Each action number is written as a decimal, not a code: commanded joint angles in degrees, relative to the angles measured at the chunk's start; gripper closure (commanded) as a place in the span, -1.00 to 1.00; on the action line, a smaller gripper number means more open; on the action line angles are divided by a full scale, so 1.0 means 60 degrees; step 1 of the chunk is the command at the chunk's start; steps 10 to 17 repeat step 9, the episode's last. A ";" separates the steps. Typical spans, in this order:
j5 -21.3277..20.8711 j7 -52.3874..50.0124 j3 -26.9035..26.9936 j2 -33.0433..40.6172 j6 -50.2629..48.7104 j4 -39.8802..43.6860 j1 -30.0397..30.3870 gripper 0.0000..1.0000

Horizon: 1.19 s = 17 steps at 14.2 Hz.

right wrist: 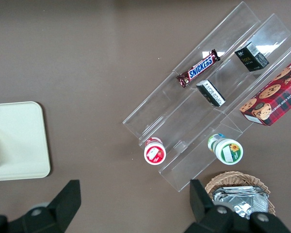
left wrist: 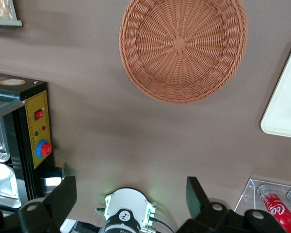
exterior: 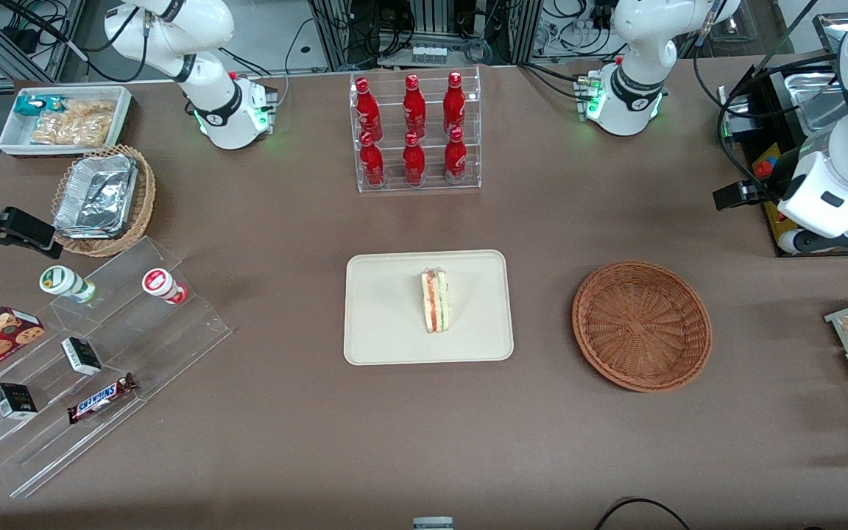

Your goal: Place sandwich from basket to tray

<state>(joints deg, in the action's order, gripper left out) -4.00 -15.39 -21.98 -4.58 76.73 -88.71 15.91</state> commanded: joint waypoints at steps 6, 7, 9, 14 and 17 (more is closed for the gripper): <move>-0.0065 0.0061 -0.0028 -0.0321 -0.0014 0.0429 -0.0308 -1.00; -0.0080 0.0061 -0.0028 -0.0321 -0.0014 0.0415 -0.0323 -1.00; -0.0080 0.0061 -0.0028 -0.0321 -0.0029 0.0400 -0.0323 -1.00; -0.0080 0.0061 -0.0028 -0.0321 -0.0029 0.0400 -0.0323 -1.00; -0.0080 0.0061 -0.0028 -0.0321 -0.0029 0.0400 -0.0323 -1.00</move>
